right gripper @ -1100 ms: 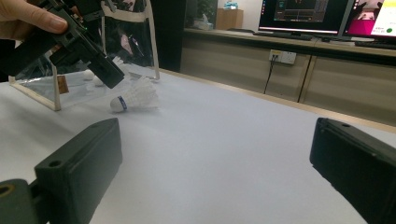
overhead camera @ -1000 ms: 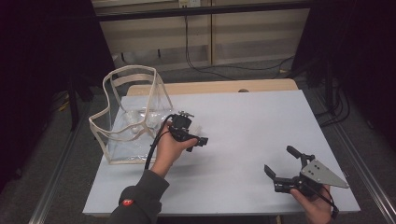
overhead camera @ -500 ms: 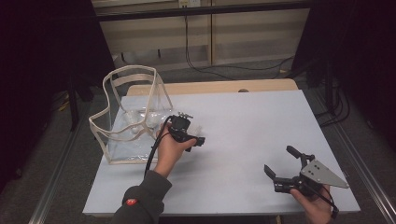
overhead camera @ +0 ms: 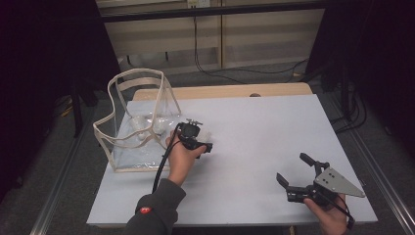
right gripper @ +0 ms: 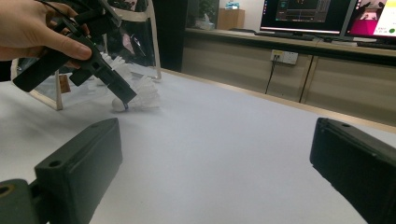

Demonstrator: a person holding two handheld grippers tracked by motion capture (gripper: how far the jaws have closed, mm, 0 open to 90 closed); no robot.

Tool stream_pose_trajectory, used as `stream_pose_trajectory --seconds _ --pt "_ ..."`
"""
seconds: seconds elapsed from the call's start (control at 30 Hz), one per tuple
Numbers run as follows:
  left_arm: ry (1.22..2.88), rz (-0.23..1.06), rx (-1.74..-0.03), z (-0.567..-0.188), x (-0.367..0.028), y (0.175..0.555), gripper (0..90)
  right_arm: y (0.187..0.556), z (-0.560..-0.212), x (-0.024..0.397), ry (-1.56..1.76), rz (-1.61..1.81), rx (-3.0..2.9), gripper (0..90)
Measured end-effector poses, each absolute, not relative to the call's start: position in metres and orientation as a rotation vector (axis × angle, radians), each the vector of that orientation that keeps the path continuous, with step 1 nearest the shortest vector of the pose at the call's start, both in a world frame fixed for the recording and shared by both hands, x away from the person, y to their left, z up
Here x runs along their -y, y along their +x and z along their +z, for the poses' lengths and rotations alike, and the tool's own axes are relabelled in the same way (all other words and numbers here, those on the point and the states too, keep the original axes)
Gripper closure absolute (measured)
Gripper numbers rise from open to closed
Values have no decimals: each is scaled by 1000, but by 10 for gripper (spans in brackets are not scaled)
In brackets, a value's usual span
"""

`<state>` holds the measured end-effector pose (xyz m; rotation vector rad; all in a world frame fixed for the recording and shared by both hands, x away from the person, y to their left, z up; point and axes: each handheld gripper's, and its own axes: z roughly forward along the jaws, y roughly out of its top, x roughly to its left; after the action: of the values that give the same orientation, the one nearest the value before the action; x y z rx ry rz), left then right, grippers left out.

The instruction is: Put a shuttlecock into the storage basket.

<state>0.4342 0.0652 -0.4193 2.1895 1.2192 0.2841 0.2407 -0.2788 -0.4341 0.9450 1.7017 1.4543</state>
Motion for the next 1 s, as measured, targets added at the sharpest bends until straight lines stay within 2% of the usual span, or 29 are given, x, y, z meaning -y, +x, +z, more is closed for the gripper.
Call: stream_pose_trajectory --seconds 0.23,0.43,0.5,0.67,1.0 --pt "2202 297 -1240 -429 -64 437 348 241 -434 277 940 1457 -1705 24" --pt "2193 293 -1233 -438 -62 439 459 241 -434 278 942 1455 -1702 24" --pt "2194 271 -1228 -441 -61 438 530 241 -434 278 941 1455 -1702 24" --pt "2188 274 -1226 -441 -63 438 601 241 -434 278 943 1454 -1703 24" --pt "2154 146 -1234 -432 -66 436 641 241 -434 278 941 1454 -1702 24"
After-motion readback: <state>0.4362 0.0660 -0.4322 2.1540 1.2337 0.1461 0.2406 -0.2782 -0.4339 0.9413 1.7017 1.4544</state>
